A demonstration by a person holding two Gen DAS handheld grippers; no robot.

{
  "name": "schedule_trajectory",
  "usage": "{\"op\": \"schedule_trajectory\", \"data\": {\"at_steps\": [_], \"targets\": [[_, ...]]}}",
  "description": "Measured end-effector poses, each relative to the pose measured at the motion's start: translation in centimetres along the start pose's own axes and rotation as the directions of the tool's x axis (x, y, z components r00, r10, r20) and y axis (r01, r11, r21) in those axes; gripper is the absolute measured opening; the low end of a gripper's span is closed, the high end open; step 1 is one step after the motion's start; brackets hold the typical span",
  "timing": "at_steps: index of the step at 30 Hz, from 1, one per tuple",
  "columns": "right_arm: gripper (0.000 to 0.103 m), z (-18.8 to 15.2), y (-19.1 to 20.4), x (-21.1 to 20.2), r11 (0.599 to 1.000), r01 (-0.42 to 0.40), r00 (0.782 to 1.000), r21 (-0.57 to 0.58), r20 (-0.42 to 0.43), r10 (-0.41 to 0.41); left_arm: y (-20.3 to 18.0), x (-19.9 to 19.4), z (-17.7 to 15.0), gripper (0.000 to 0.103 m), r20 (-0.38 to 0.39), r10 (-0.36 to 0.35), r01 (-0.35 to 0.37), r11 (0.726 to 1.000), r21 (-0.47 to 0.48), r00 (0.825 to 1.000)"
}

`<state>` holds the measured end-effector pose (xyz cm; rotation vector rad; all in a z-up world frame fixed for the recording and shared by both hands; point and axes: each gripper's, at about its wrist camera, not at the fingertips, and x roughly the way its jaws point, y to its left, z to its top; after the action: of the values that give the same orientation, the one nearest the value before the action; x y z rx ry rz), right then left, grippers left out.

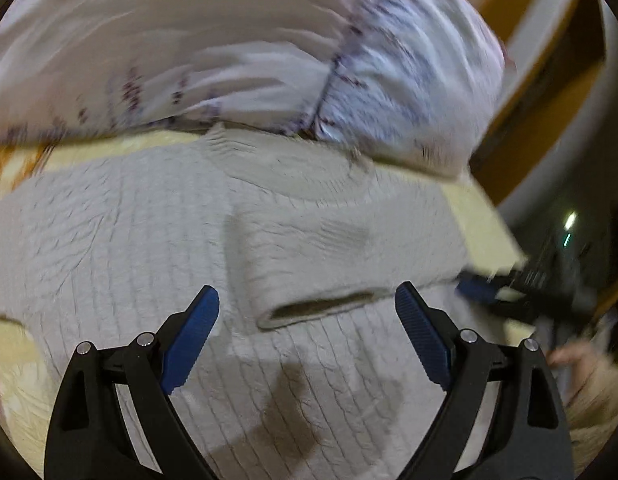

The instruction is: Fold small clothes

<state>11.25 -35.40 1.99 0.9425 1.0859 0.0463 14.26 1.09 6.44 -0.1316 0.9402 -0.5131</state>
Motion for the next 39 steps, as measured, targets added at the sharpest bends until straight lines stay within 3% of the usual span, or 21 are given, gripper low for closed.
{"op": "schedule_trajectory", "data": {"at_steps": [3, 6, 12, 16, 19, 25, 27, 28, 29, 32, 36, 39], "targets": [[0.033, 0.4, -1.0, 0.2, 0.994, -0.038, 0.999, 0.099, 0.027, 0.035, -1.5, 1.3, -0.3, 0.091, -0.014, 0.131, -0.129, 0.986, 0.110, 0.991], [0.033, 1.1, -1.5, 0.6, 0.982, -0.075, 0.997, 0.175, 0.048, 0.067, -2.1, 2.0, -0.1, 0.090, 0.001, 0.216, -0.213, 0.960, 0.183, 0.976], [0.028, 0.9, -3.0, 0.4, 0.915, -0.161, 0.987, 0.371, 0.059, 0.150, -2.8, 2.7, 0.6, 0.079, 0.028, 0.268, -0.265, 0.926, 0.270, 0.963], [0.039, 0.4, -3.2, 0.2, 0.870, -0.186, 0.980, 0.456, 0.025, 0.196, -3.1, 2.5, 0.4, 0.075, 0.019, 0.251, -0.245, 0.919, 0.309, 0.968], [0.044, 0.6, -2.2, -0.6, 0.901, -0.131, 0.991, 0.413, 0.031, 0.130, -3.3, 1.8, -0.2, 0.076, 0.020, 0.231, -0.223, 0.905, 0.362, 0.973], [0.044, 1.6, -1.5, -0.3, 0.941, -0.088, 0.994, 0.327, 0.089, 0.062, -3.3, 3.2, 0.0, 0.075, 0.033, 0.304, -0.290, 0.864, 0.410, 0.952], [0.034, 1.7, -1.1, -0.1, 0.949, -0.063, 0.995, 0.307, 0.093, 0.036, -3.8, 3.5, 0.2, 0.074, 0.063, 0.329, -0.322, 0.839, 0.438, 0.942], [0.021, 1.7, -1.3, -0.1, 0.951, -0.054, 0.994, 0.305, 0.103, 0.023, -3.9, 3.7, 0.5, 0.070, 0.074, 0.339, -0.336, 0.831, 0.443, 0.938], [0.015, 1.7, -1.6, -0.2, 0.950, -0.055, 0.993, 0.307, 0.112, 0.022, -3.9, 3.8, 0.8, 0.067, 0.080, 0.345, -0.344, 0.832, 0.436, 0.935], [0.011, 1.6, -2.7, -1.1, 0.947, -0.071, 0.985, 0.315, 0.171, 0.017, -2.8, 3.9, 2.6, 0.057, 0.090, 0.356, -0.365, 0.865, 0.345, 0.930], [0.010, 1.7, -3.7, -2.7, 0.940, -0.076, 0.970, 0.332, 0.242, -0.007, -0.7, 3.1, 3.5, 0.056, 0.090, 0.383, -0.394, 0.900, 0.187, 0.919], [0.010, 1.8, -4.1, -2.9, 0.942, -0.061, 0.969, 0.330, 0.248, -0.024, 1.9, 2.6, 3.1, 0.056, 0.055, 0.420, -0.423, 0.905, 0.049, 0.906]]}}
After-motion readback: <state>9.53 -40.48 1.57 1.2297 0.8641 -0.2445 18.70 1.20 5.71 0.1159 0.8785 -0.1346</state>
